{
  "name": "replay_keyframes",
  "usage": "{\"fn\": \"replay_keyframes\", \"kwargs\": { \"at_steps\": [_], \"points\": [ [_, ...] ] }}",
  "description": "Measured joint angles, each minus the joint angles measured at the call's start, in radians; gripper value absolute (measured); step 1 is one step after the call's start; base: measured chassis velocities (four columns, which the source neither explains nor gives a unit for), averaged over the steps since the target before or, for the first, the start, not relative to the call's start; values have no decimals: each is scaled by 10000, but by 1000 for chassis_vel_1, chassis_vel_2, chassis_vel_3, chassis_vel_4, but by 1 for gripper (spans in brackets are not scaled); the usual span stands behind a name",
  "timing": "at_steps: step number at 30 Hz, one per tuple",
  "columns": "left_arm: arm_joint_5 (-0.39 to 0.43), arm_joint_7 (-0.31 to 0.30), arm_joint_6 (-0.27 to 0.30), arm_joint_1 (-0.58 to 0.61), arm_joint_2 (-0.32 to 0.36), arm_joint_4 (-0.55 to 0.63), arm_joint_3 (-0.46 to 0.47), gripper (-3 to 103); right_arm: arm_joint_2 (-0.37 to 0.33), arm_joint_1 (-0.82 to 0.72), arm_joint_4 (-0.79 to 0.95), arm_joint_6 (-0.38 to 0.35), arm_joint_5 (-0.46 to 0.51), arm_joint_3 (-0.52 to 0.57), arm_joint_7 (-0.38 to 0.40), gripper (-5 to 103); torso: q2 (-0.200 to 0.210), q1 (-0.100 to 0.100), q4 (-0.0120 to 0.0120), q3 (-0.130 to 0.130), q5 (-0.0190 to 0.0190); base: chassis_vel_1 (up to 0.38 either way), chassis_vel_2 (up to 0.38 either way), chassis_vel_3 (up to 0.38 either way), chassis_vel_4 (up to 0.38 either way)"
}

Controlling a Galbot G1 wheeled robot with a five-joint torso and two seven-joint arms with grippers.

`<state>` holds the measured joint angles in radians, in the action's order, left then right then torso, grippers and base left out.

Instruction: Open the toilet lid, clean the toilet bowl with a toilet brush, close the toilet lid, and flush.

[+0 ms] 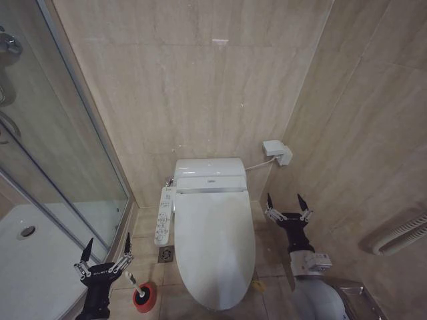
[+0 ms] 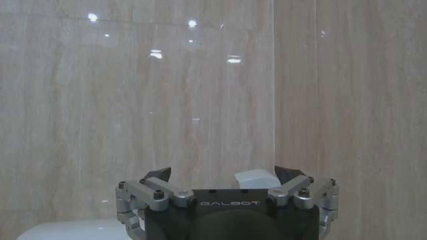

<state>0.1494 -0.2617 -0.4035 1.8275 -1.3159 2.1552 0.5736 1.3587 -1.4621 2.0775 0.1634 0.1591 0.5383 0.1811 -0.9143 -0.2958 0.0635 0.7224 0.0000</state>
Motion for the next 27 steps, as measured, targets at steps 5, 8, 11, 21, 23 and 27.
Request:
{"fn": "replay_keyframes", "kwargs": {
  "at_steps": [5,8,11,21,23,27],
  "points": [
    [4,20,61,-46,-8,0,2,97,0,0,0,0,0,0,0,100,0,0,0,0,1,0,0,0,0],
    [64,238,571,-405,-105,-7,47,97,0,-1,0,1,0,0,0,100,0,0,-1,0,1,0,0,0,0],
    [144,489,1174,-823,-223,-24,102,96,0,0,0,1,0,0,0,100,0,0,0,0,0,0,0,0,0],
    [551,1723,4112,-2844,-790,-96,375,100,0,0,0,0,0,1,0,100,0,0,0,1,0,0,0,0,0],
    [638,1985,4742,-3282,-912,-112,432,100,0,0,0,1,0,0,0,100,0,0,0,1,1,0,0,0,0],
    [760,2366,5653,-3909,-1086,-135,514,100,0,0,0,0,0,0,0,100,0,-1,0,1,1,0,0,0,0]
  ]
}}
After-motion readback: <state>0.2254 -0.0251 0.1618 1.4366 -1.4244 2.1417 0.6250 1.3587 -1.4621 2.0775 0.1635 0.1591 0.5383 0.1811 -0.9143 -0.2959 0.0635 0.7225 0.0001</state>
